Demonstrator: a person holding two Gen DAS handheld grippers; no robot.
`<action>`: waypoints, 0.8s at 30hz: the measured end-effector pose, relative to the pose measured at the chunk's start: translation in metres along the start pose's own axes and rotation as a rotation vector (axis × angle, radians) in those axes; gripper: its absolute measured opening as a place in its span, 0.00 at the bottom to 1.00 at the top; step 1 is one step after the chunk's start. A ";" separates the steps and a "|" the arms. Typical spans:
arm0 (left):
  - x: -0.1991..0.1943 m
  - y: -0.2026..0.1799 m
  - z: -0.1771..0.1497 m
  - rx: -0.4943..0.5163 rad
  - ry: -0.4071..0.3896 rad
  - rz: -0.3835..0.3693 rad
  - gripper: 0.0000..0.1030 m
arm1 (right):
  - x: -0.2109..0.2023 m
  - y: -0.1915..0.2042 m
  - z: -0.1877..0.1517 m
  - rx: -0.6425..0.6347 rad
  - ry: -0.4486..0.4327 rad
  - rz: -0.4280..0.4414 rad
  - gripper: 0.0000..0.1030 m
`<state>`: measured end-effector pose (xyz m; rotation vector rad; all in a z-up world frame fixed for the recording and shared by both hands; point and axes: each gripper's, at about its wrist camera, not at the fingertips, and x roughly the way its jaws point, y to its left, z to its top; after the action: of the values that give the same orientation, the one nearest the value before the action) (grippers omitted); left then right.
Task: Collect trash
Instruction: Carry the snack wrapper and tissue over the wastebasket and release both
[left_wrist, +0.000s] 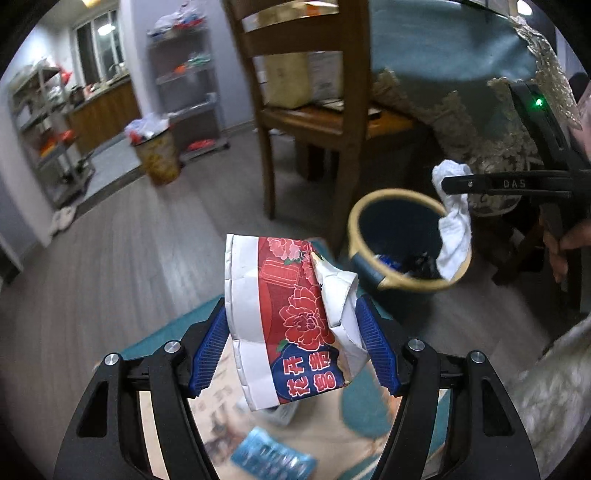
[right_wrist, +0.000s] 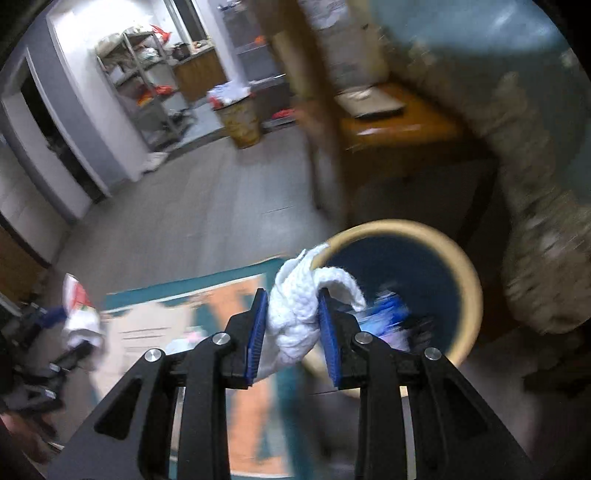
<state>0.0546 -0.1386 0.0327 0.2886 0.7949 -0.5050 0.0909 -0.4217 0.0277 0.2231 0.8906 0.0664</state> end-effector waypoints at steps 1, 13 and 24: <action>0.008 -0.004 0.003 -0.020 -0.012 -0.024 0.68 | 0.001 -0.013 0.000 -0.005 -0.005 -0.047 0.27; 0.101 -0.070 0.036 -0.014 0.020 -0.166 0.68 | 0.054 -0.106 -0.022 0.168 0.111 -0.131 0.27; 0.164 -0.117 0.052 -0.001 0.033 -0.223 0.68 | 0.088 -0.118 -0.020 0.096 0.155 -0.219 0.27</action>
<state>0.1211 -0.3128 -0.0608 0.2086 0.8644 -0.7109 0.1271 -0.5207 -0.0776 0.2112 1.0691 -0.1646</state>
